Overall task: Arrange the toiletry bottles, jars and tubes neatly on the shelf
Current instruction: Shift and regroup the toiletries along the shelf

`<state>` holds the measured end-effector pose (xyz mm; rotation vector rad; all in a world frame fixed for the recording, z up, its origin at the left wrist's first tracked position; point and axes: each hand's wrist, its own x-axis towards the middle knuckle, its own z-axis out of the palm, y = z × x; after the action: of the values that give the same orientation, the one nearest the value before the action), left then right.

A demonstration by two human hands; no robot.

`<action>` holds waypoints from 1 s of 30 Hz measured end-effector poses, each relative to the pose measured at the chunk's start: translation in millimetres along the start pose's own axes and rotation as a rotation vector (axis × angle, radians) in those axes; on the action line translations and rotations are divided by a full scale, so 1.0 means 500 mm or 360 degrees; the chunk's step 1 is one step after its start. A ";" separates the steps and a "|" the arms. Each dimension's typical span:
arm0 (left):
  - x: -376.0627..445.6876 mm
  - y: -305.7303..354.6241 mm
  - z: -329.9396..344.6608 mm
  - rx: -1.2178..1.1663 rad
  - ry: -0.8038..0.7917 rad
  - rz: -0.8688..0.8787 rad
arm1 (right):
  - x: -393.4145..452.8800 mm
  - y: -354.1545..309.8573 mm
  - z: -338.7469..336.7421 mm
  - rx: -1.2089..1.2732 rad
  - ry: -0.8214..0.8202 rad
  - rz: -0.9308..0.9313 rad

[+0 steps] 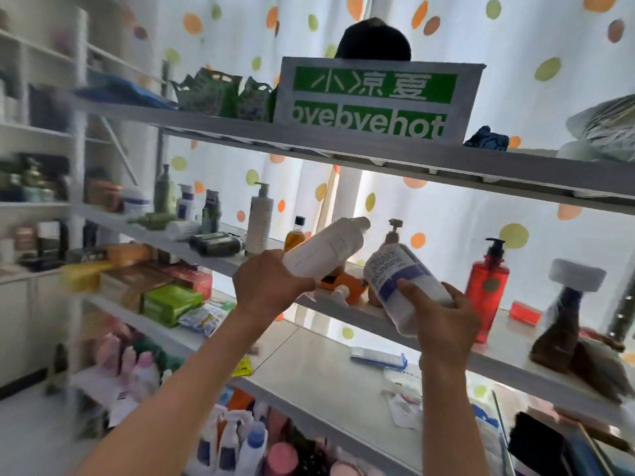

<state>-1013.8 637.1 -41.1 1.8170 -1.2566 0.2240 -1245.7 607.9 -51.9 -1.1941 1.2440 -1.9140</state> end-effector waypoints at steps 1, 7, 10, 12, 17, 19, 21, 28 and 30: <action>0.005 -0.024 -0.006 -0.0008 0.0012 -0.0043 | -0.012 0.005 0.020 -0.0009 -0.0027 0.0002; 0.052 -0.134 -0.019 -0.0010 0.0036 -0.0195 | -0.043 0.025 0.144 0.0000 -0.0186 -0.0026; 0.086 -0.187 -0.003 0.0003 0.0056 -0.0225 | -0.045 0.042 0.208 0.0021 -0.0237 -0.0016; 0.123 -0.225 0.017 0.0038 0.0089 -0.0226 | -0.044 0.057 0.253 0.0113 -0.0262 -0.0022; 0.221 -0.304 0.078 0.0107 0.0052 -0.0224 | -0.019 0.098 0.383 0.0121 -0.0220 0.0001; 0.264 -0.328 0.109 0.0132 0.0024 -0.0207 | -0.004 0.114 0.431 0.0135 -0.0178 -0.0010; 0.303 -0.347 0.137 0.0131 -0.0026 -0.0205 | 0.018 0.123 0.466 0.0174 -0.0163 0.0014; 0.410 -0.398 0.226 0.0190 -0.0161 -0.0183 | 0.068 0.154 0.558 0.0008 -0.0019 -0.0051; 0.427 -0.410 0.242 0.0180 -0.0198 -0.0173 | 0.073 0.158 0.579 -0.0024 0.0035 -0.0055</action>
<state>-783.3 424.1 -102.5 2.0168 -1.2470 0.1251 -1004.3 426.1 -59.7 -1.2126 1.2591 -1.9508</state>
